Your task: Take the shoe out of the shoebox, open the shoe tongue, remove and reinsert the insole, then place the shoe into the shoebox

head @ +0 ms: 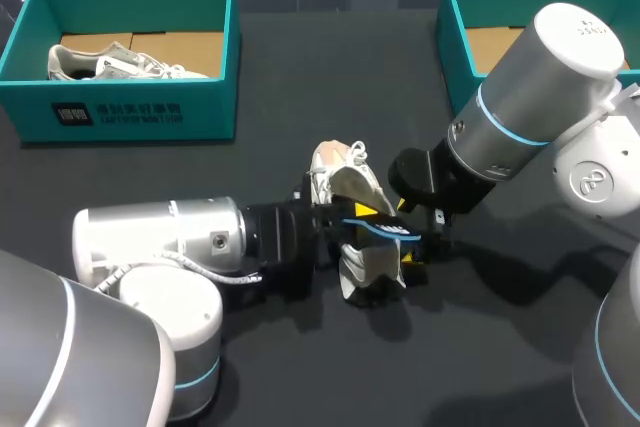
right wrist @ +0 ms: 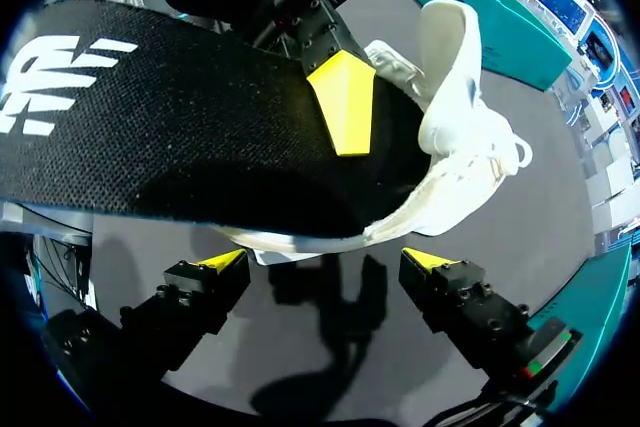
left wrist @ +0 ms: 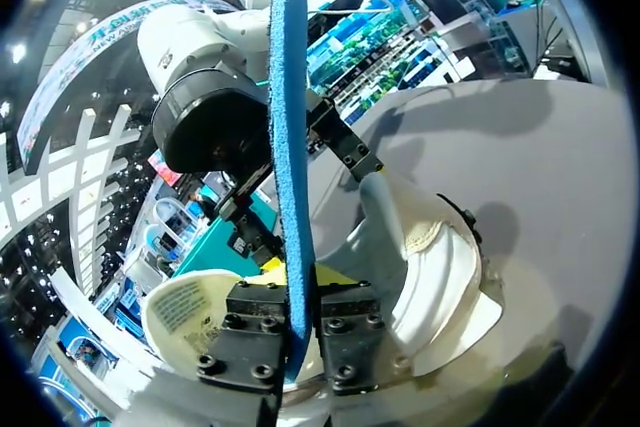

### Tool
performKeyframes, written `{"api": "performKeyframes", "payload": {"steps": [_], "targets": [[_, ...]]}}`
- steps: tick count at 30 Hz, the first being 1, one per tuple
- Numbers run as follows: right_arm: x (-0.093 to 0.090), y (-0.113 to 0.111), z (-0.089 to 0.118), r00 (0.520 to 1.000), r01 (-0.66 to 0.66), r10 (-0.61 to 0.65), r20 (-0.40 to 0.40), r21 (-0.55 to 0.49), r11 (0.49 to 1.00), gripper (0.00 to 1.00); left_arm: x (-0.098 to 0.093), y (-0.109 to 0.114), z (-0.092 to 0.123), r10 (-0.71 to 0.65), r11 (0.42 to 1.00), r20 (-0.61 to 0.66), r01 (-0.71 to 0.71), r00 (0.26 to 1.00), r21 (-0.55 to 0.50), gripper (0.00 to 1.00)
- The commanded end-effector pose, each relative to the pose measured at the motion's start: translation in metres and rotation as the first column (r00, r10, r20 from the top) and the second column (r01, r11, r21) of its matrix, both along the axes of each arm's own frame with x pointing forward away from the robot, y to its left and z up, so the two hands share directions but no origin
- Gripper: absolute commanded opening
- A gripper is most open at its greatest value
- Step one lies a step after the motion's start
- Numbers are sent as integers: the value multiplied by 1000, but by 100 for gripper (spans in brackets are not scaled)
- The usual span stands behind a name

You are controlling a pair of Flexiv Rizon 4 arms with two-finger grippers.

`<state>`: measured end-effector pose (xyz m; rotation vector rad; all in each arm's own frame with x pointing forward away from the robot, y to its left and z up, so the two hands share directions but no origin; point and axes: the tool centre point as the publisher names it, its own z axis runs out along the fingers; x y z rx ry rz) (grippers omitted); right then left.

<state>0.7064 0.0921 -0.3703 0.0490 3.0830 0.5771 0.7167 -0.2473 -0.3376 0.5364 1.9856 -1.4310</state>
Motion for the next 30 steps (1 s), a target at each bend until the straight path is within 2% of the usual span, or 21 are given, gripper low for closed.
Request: {"api": "performKeyframes", "payload": {"steps": [1, 10, 30], "targets": [[-1, 0, 0, 1000, 1, -1, 2, -2, 1000, 100, -2, 0, 2, -4, 1000, -2, 4, 1000, -5, 18], [-1, 0, 0, 1000, 1, -1, 2, -2, 1000, 100, -8, -2, 7, -19, 1000, -2, 19, 1000, -17, 28], [-1, 0, 0, 1000, 1, -1, 2, -2, 1000, 100, -18, -5, 20, -42, 999, 9, 42, 999, -34, 28]]}}
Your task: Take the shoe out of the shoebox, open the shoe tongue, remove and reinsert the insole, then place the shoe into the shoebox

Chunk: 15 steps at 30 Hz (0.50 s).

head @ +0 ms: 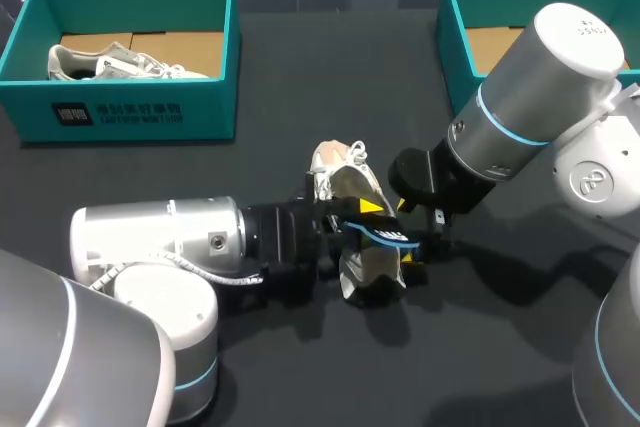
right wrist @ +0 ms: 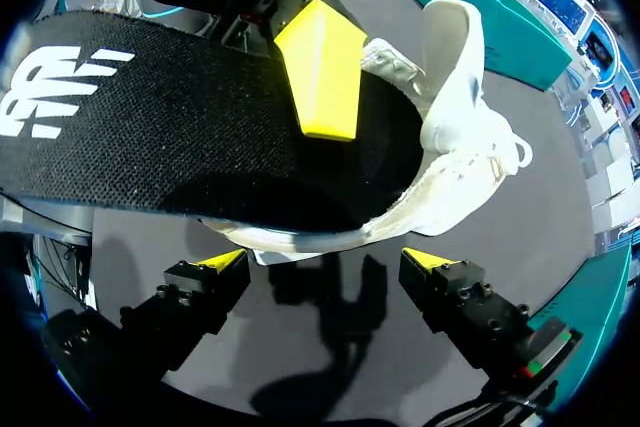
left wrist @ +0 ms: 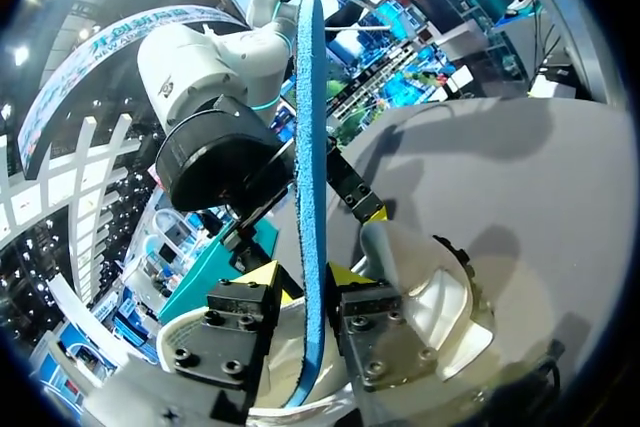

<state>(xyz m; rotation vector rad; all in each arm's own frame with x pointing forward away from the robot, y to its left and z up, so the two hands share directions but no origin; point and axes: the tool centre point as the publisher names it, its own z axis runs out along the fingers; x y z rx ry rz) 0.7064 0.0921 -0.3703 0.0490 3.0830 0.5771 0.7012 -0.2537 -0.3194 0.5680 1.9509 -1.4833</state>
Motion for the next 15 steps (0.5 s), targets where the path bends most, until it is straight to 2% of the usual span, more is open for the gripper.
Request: {"api": "performKeyframes", "payload": {"steps": [1, 9, 15], "targets": [[-1, 0, 0, 1000, 1, -1, 2, -2, 1000, 100, -3, 1, 2, -3, 1000, 2, 3, 1000, 0, 29], [-1, 0, 0, 1000, 1, -1, 2, -2, 1000, 100, -11, 0, 9, -23, 1000, 15, 23, 1000, -9, 31], [-1, 0, 0, 1000, 1, -1, 2, -2, 1000, 100, -17, -2, 14, -44, 999, 42, 45, 998, -17, 28]]}}
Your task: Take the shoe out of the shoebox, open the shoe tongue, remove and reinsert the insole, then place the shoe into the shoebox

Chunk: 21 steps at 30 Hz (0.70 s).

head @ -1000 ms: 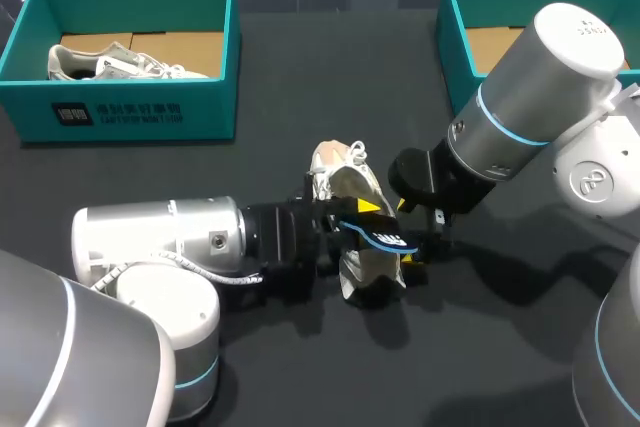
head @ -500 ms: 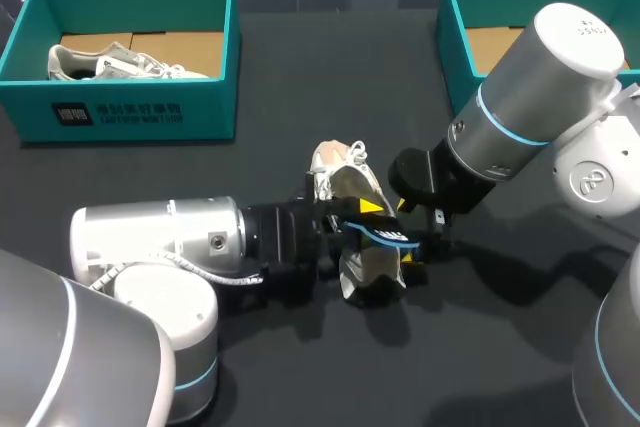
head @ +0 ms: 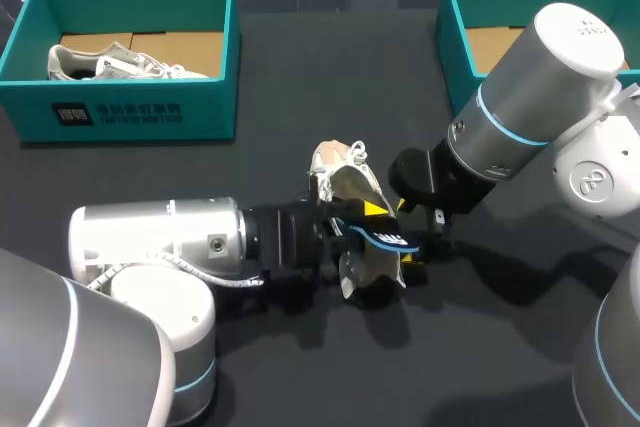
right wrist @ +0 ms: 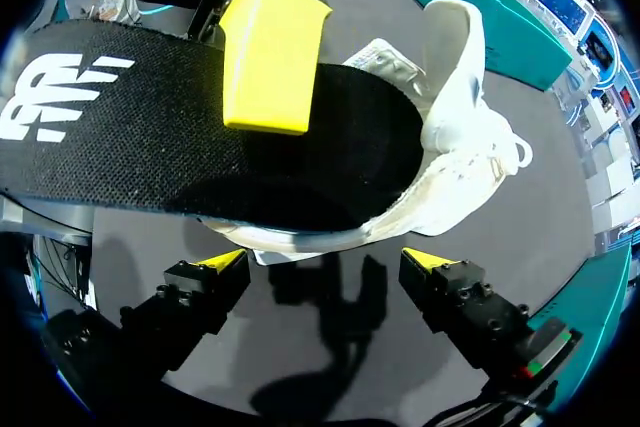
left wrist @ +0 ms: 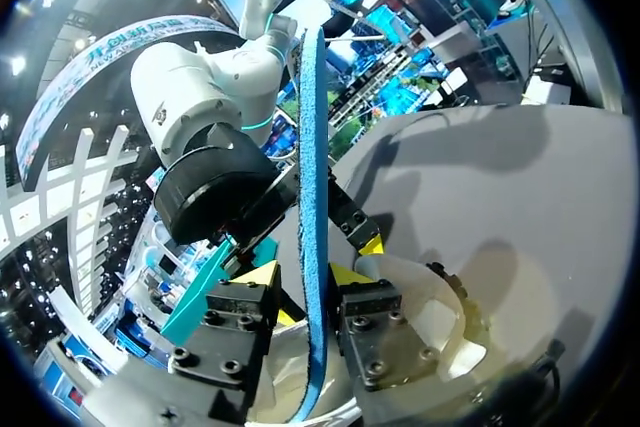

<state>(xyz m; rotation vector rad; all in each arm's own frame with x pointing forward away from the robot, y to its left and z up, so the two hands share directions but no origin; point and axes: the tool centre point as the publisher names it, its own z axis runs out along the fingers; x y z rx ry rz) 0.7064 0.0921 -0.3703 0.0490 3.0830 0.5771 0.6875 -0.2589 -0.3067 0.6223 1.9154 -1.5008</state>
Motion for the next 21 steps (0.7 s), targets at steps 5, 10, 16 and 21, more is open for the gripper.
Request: {"api": "performKeyframes", "payload": {"steps": [5, 10, 16, 21], "targets": [[-1, 0, 0, 1000, 1, -1, 2, -2, 1000, 100, -4, 3, 2, -12, 1000, 23, 12, 1000, -6, 25], [-1, 0, 0, 1000, 1, -1, 2, -2, 1000, 100, -5, 3, 3, -16, 1000, 39, 16, 999, -9, 1], [-1, 0, 0, 1000, 1, -1, 2, -2, 1000, 100, -2, 1, -1, -20, 1000, 66, 20, 998, -1, 0], [-1, 0, 0, 1000, 1, -1, 2, -2, 1000, 100, 5, 1, -7, -20, 1000, 81, 19, 997, 13, 0]]}}
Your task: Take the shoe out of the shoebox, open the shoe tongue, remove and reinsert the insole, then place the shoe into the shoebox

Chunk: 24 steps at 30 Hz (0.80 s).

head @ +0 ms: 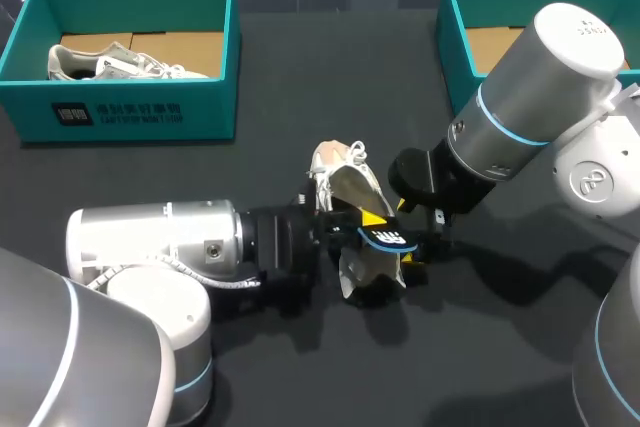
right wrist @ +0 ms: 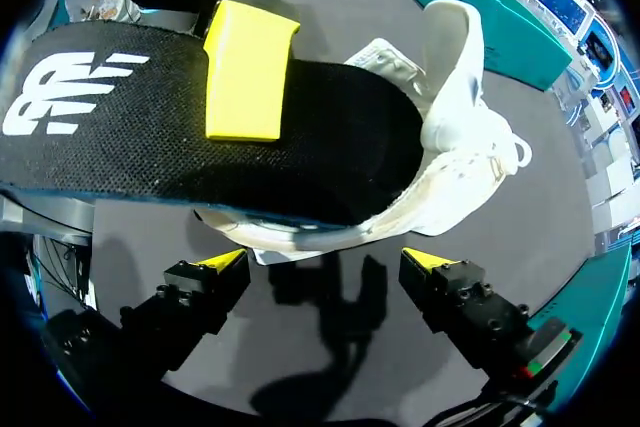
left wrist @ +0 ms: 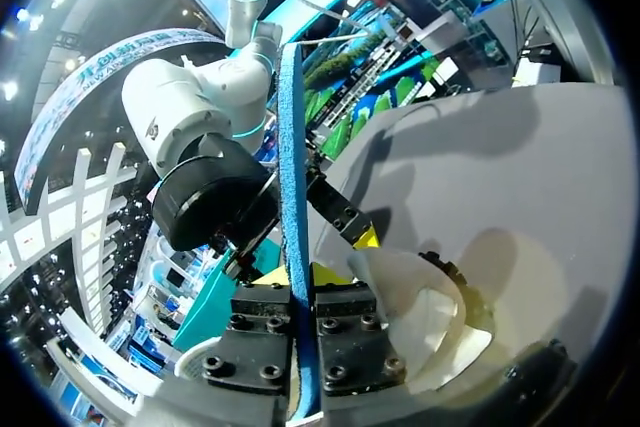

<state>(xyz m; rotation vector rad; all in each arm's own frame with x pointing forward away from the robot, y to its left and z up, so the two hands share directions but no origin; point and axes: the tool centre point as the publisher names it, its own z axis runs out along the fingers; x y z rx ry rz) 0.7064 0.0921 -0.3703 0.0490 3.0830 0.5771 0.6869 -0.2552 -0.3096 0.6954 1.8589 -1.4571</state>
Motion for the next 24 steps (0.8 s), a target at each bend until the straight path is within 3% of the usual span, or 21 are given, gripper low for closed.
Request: {"api": "performKeyframes", "payload": {"steps": [1, 24], "targets": [[-1, 0, 0, 1000, 1, -1, 2, -2, 1000, 100, 8, -2, -6, -1, 1000, -1, 1, 1000, 6, 0], [-1, 0, 0, 1000, 1, -1, 2, -2, 1000, 100, 29, 4, -29, 33, 996, 24, -35, 999, 84, 0]]}}
